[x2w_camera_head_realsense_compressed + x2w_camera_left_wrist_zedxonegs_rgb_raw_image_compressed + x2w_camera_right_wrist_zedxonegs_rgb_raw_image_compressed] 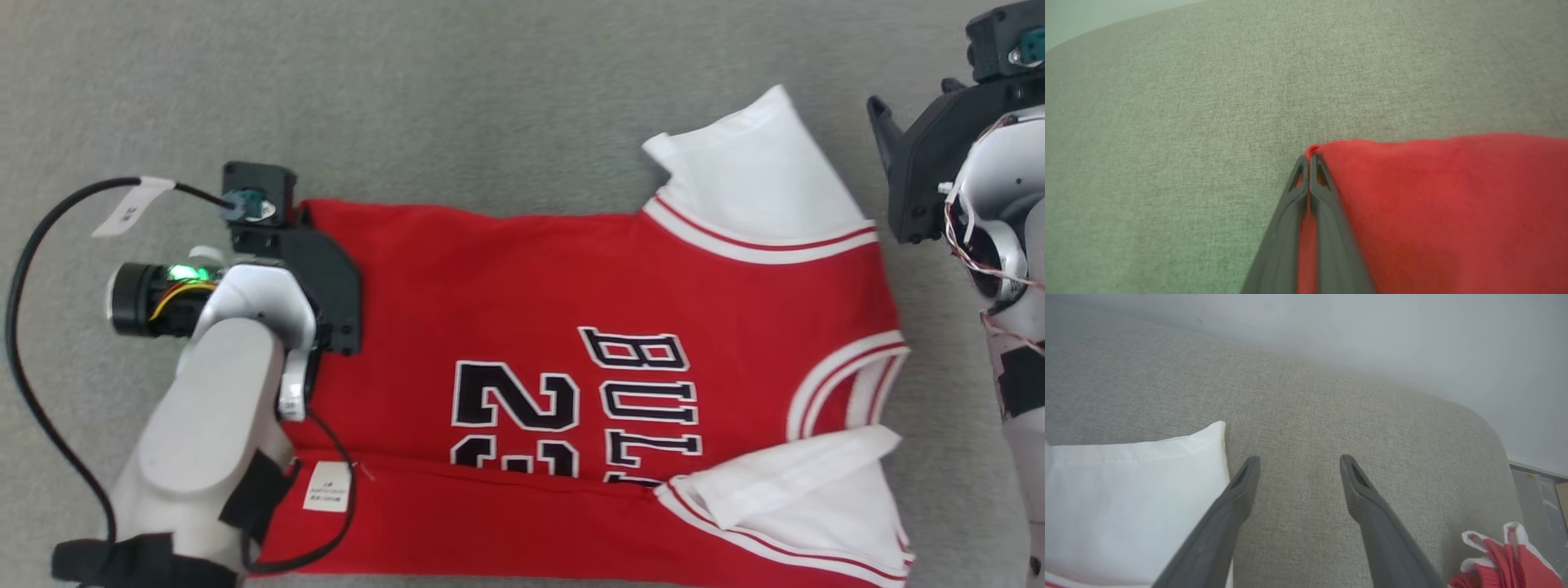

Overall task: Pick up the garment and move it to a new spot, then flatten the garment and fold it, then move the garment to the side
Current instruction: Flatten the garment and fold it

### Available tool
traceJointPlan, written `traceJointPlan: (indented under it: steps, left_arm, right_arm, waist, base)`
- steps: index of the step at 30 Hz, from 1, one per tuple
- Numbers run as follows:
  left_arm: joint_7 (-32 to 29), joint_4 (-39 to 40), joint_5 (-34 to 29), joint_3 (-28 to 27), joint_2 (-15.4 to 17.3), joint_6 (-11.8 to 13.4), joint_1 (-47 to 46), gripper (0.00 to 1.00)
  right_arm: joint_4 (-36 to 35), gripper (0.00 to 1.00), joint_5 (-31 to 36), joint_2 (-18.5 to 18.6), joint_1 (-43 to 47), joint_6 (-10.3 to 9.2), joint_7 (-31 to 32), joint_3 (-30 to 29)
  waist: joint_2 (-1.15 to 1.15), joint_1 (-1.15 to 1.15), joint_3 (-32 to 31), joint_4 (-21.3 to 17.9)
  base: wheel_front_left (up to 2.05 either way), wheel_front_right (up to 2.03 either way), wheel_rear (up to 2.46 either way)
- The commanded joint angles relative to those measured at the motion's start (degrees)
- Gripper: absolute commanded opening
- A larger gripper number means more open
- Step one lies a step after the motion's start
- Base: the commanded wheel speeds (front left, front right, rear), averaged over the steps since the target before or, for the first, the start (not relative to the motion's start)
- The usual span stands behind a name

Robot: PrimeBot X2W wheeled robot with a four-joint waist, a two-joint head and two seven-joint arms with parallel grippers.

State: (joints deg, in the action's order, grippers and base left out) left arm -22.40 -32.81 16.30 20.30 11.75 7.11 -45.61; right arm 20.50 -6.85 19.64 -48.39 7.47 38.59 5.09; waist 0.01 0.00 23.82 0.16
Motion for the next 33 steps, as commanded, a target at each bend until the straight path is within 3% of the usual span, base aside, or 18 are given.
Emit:
traceJointPlan:
  steps: [1,8,16,17,18,19,20,21,27,33]
  left_arm:
    - [0.9,-0.9,0.0,0.6,-1.2,0.3,-0.9,0.00]
    - [3.1,-3.8,0.3,1.1,-2.5,0.4,-2.0,0.00]
    - [4.3,-6.5,0.8,1.2,-2.1,0.2,-2.5,0.00]
    - [4.4,-6.7,0.9,1.3,-2.1,0.1,-2.6,0.00]
    - [4.4,-6.8,0.9,1.3,-2.0,0.0,-2.7,0.00]
    - [4.5,-7.0,0.9,1.4,-1.9,-0.1,-2.8,0.00]
    - [4.5,-7.2,1.0,1.4,-1.9,-0.1,-2.8,0.00]
    - [4.6,-7.4,1.0,1.5,-1.9,0.0,-2.8,0.00]
    - [6.0,-7.9,1.2,1.8,-1.9,0.1,-2.9,0.00]
    - [9.1,-7.1,1.1,1.5,-1.5,0.8,-3.4,0.00]
  right_arm:
    - [2.2,1.00,0.5,0.5,-1.5,0.01,-1.6,0.5]
    - [8.4,1.00,0.2,2.1,-5.5,0.00,-6.0,5.0]
    - [13.0,0.98,-1.8,3.2,-7.2,0.00,-6.1,9.1]
    - [13.4,0.93,-2.0,3.2,-7.4,0.00,-6.2,9.4]
    - [13.7,0.48,-2.1,3.1,-7.5,0.01,-5.9,9.9]
    - [14.1,0.42,-2.4,3.0,-7.7,0.00,-5.8,10.3]
    - [14.6,0.29,-2.3,3.1,-8.0,0.00,-5.6,10.5]
    - [14.9,0.00,-2.4,3.2,-8.1,0.00,-5.5,10.8]
    - [16.2,0.00,-1.7,3.2,-9.2,0.00,-9.2,9.2]
    - [17.4,0.00,1.6,1.6,-9.8,0.00,-17.9,3.1]
  waist:
    - [-0.01,0.00,3.1,3.5]
    - [-0.01,0.00,4.7,5.3]
    - [-0.01,0.00,4.6,5.6]
    - [-0.01,0.00,4.6,5.6]
    - [-0.01,0.00,4.6,5.5]
    - [-0.01,0.00,4.6,5.5]
    - [-0.01,0.00,4.7,5.5]
    - [-0.01,0.00,4.7,5.5]
    - [-0.01,0.00,4.1,5.3]
    - [-0.01,0.00,3.0,4.8]
  base:
    - [0.00,0.00,0.00]
    - [0.00,0.00,0.00]
    - [0.00,0.00,0.00]
    - [0.00,0.00,0.00]
    - [0.00,0.00,0.00]
    - [0.00,0.00,0.00]
    - [0.00,0.00,0.00]
    - [0.00,0.00,0.00]
    - [0.00,0.00,0.00]
    - [0.00,0.00,0.00]
